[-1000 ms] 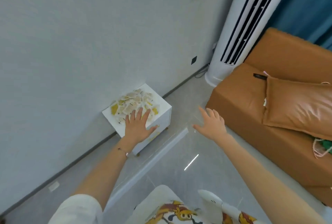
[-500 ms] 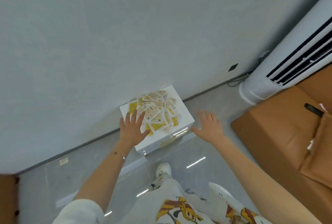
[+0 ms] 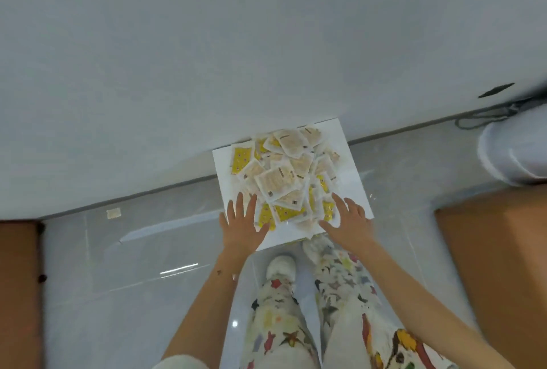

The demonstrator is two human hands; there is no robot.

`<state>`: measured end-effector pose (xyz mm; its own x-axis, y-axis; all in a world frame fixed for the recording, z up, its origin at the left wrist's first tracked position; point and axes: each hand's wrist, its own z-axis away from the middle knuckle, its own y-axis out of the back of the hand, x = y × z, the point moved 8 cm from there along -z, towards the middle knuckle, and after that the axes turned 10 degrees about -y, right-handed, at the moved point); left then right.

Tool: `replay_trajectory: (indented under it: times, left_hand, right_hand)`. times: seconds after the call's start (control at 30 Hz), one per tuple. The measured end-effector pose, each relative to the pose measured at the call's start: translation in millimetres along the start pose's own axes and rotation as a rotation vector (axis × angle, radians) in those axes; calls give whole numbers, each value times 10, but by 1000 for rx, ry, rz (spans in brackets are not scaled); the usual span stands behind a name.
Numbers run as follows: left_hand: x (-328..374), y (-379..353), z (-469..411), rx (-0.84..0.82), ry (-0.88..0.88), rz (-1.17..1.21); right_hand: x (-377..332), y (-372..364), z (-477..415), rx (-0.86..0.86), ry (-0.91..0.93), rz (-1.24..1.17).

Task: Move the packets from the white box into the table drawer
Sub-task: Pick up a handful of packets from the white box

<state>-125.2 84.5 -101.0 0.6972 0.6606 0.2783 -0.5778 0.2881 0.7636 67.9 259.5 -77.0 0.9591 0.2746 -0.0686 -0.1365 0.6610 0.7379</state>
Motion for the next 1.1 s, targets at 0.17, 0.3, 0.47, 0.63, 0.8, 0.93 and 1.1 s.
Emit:
replay_trajectory:
  times: [0.17, 0.3, 0.47, 0.63, 0.8, 0.93, 1.1]
  left_hand:
    - [-266, -616, -583, 108, 182, 268]
    - [-222, -633, -874, 308, 214, 436]
    - [-64, -541, -1209, 418, 247, 604]
    - [-42, -608, -1321, 406, 439, 766]
    - [-130, -656, -1300, 435, 502, 832]
    - [-248, -620, -1206, 542, 552, 859]
    - [-362, -647, -1241, 574, 642, 986]
  right_hand:
    - [-147, -456, -904, -68, -65, -255]
    - [-243, -666, -1284, -84, -48, -265]
    - [-292, -814, -1403, -23, -53, -184]
    - [-234, -852, -1486, -8, -25, -227]
    - [-189, -818, -1500, -44, 47, -431]
    - [-123, -853, -1502, -144, -15, -678]
    - [25, -831, -1494, -74, -46, -630]
